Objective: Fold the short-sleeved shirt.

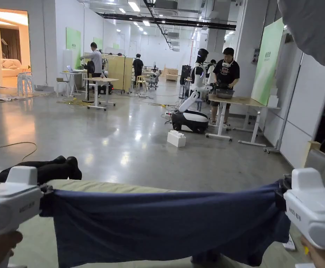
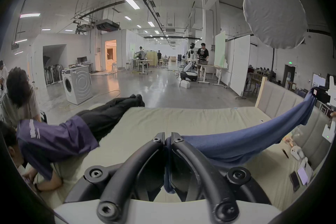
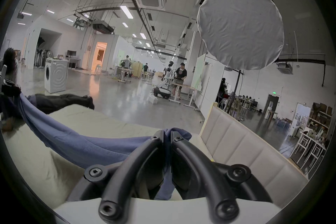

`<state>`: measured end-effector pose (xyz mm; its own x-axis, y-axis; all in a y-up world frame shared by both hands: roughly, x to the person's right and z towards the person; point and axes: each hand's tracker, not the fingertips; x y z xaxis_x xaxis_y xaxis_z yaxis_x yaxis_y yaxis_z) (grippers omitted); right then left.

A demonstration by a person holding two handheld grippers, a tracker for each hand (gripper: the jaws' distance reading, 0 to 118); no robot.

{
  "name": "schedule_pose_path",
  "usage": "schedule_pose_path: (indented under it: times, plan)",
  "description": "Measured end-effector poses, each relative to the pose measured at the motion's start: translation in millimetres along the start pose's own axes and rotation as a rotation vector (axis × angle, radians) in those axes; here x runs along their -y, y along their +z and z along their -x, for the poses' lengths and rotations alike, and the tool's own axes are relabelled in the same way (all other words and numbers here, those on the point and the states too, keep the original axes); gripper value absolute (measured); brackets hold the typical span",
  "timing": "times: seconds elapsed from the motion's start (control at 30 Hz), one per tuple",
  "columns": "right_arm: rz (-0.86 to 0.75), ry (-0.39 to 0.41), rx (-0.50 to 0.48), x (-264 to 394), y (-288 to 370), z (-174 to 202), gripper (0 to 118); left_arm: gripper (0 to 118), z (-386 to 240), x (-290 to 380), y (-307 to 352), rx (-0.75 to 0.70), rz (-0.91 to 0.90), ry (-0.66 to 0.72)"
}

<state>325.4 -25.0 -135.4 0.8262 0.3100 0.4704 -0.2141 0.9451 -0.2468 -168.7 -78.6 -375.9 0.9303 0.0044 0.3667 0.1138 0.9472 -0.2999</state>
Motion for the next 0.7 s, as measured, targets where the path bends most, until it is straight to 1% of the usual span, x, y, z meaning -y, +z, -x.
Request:
schedule_pose_path:
  times: [0.13,0.17,0.23,0.3,0.33,0.4,0.43,0.5,0.53,0.57,0.63,0.7]
  plan:
    - [0.04,0.014,-0.014,46.2,55.9,7.7,6,6,3.3,61.3,40.1,0.007,0.025,0.001]
    - [0.07,-0.003,-0.027,59.5,68.2,9.3,6,6,4.2,77.6,51.1,0.021,0.053,-0.006]
    - [0.076,-0.009,-0.028,85.0,100.6,17.0,6,6,10.0,112.1,65.6,0.01,0.07,0.007]
    - [0.122,0.035,-0.039,109.9,123.9,27.8,6,6,11.3,144.8,80.7,0.0,0.118,-0.005]
    - [0.129,0.042,-0.045,122.3,137.1,33.1,6,6,11.4,159.8,88.1,0.004,0.143,-0.001]
    - [0.208,0.023,-0.077,147.5,153.1,40.5,6,6,13.3,185.3,101.1,0.011,0.185,0.024]
    - [0.238,0.026,-0.088,161.6,161.0,44.7,6,6,13.7,198.1,106.9,0.021,0.222,0.025]
    - [0.287,0.068,-0.089,188.2,174.0,52.8,6,6,12.0,223.4,120.7,0.019,0.25,0.013]
    - [0.314,0.068,-0.089,200.2,178.4,55.0,6,6,12.5,234.6,124.8,0.014,0.279,0.003]
    - [0.357,0.051,-0.094,212.1,182.5,56.0,6,6,13.5,244.7,126.9,0.004,0.318,0.009]
    - [0.461,-0.009,-0.126,238.8,187.1,57.9,6,6,13.2,265.0,132.1,0.014,0.353,0.012]
    - [0.518,0.017,-0.134,256.5,190.2,63.2,6,6,13.6,281.8,131.1,-0.004,0.415,-0.004]
